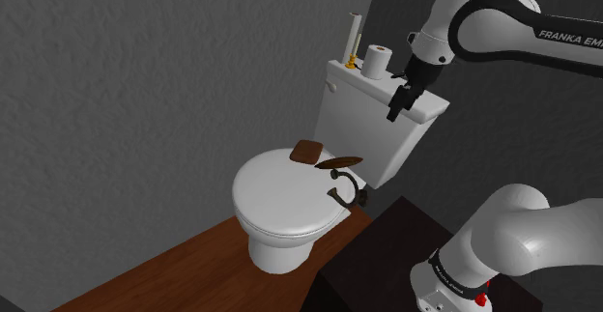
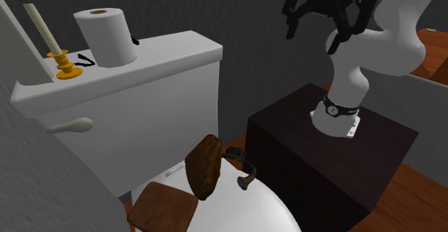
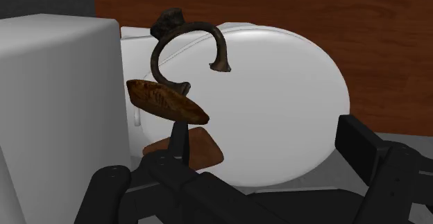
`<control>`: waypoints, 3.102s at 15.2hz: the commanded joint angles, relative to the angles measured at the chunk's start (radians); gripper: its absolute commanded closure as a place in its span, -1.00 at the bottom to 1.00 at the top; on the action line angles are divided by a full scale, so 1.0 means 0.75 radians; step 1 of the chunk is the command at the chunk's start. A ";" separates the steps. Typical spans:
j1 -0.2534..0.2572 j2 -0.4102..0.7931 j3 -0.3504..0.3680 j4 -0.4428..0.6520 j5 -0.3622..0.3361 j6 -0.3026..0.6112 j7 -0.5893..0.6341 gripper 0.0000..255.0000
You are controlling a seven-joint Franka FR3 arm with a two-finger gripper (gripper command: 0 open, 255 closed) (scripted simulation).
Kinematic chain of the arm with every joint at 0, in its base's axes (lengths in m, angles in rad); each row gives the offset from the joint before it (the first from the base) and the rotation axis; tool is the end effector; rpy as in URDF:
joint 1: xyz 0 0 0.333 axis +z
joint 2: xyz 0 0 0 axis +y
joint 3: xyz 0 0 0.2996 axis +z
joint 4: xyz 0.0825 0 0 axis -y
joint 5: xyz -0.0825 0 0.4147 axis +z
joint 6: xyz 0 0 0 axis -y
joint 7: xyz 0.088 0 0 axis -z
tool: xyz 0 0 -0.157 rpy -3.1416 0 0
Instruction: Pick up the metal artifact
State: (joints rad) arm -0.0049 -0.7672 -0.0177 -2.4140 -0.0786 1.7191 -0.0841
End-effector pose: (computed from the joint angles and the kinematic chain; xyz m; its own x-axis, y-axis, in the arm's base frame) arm 0.3701 -0.0198 0.5067 0.9948 0.0770 0.0660 0.0722 -0.9948 0.0718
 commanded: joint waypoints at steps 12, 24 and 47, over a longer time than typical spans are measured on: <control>-0.085 0.098 -0.120 -0.421 -0.101 0.613 -0.031 -1.00; -0.182 0.681 -0.270 -0.570 -0.202 1.449 -0.067 -1.00; -0.677 1.888 0.135 -0.144 0.255 2.349 -0.538 -1.00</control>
State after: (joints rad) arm -0.5079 0.6328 0.0835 -2.5311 0.1163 3.4731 -0.4859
